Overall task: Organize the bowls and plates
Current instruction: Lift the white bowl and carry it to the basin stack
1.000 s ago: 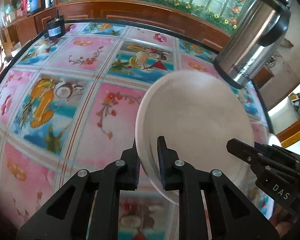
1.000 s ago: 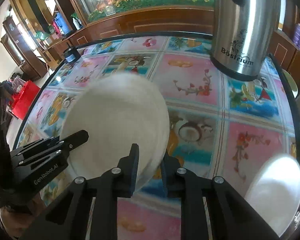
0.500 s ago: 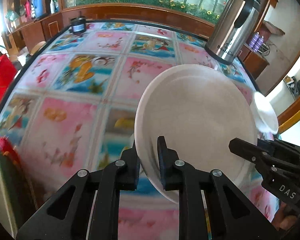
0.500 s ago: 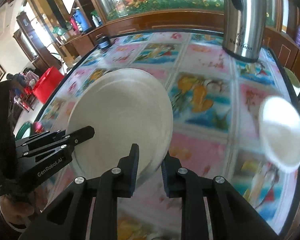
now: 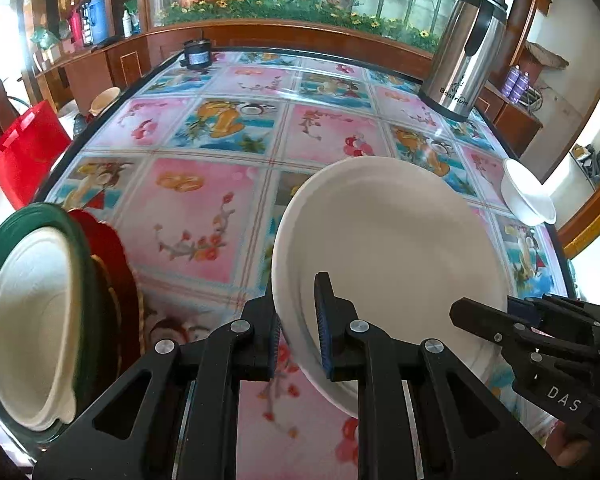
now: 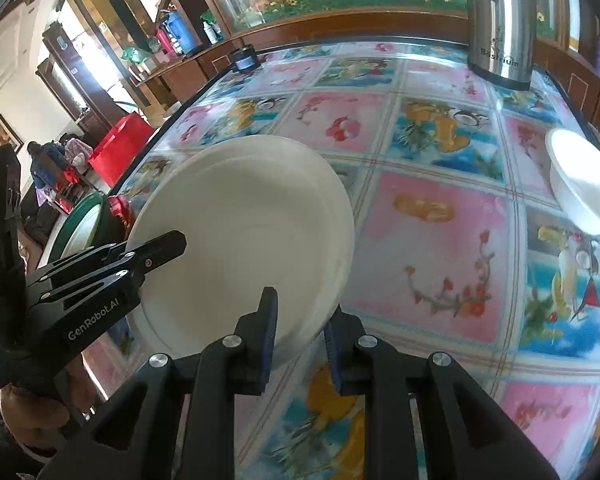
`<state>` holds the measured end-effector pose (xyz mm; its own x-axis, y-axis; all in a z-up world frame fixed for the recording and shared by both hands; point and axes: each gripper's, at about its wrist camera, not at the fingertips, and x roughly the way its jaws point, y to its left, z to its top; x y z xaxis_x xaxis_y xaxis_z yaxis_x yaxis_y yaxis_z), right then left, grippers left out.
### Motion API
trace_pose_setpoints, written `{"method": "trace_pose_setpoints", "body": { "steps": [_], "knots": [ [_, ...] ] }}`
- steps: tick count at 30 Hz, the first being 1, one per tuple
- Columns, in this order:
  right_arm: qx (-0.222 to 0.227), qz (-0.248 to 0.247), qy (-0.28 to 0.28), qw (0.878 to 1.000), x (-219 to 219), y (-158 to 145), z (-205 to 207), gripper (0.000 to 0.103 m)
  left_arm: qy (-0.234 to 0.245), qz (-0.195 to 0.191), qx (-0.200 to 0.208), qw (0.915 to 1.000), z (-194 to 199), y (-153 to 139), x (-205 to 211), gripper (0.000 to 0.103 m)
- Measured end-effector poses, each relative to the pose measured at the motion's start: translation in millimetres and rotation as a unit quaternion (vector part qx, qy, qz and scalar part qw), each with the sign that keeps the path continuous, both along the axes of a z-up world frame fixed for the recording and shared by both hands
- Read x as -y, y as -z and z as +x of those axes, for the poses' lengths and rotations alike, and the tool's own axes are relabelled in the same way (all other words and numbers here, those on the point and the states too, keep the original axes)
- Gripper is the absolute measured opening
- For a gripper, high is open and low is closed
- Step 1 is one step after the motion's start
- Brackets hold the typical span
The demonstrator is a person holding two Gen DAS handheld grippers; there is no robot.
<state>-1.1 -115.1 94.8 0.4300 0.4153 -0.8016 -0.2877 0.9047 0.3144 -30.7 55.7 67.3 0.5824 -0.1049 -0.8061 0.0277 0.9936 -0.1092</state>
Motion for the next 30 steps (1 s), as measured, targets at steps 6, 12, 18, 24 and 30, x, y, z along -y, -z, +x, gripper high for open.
{"method": "trace_pose_setpoints", "body": {
  "steps": [6, 12, 18, 24, 30],
  "knots": [
    [0.008, -0.004, -0.005, 1.0, -14, -8, -11, 0.023, -0.006, 0.0, 0.009, 0.9999, -13, -5, -12, 0.015],
    [0.019, -0.004, -0.009, 1.0, -21, -16, -18, 0.023, -0.009, -0.001, 0.018, 0.9998, -23, -12, -21, 0.015],
    [0.029, -0.009, -0.018, 0.999, -33, -25, -22, 0.023, -0.016, -0.006, 0.027, 0.9995, -32, -21, -32, 0.015],
    [0.04, -0.011, -0.035, 0.999, -51, -35, -22, 0.023, -0.032, -0.006, 0.04, 0.9987, -39, -32, -51, 0.015],
    [0.049, -0.011, -0.06, 0.997, -79, -44, -20, 0.024, -0.058, -0.005, 0.054, 0.9969, -48, -44, -79, 0.015]
  ]
}}
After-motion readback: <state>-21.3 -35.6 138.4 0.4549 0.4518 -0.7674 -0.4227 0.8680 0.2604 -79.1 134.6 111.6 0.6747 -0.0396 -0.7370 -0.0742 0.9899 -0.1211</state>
